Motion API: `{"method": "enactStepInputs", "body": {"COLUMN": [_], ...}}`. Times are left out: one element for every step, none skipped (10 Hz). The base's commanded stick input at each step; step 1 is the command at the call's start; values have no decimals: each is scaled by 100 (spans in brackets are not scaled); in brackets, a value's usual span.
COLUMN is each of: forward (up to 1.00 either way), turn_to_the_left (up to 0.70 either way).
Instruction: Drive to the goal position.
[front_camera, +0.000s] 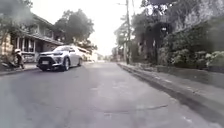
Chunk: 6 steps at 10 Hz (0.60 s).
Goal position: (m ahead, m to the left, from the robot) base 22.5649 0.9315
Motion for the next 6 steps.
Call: {"method": "enactStepInputs", "body": {"forward": [100, 100, 100, 100, 100, 100], "turn_to_the_left": [0, 0, 0, 0, 0, 0]}}
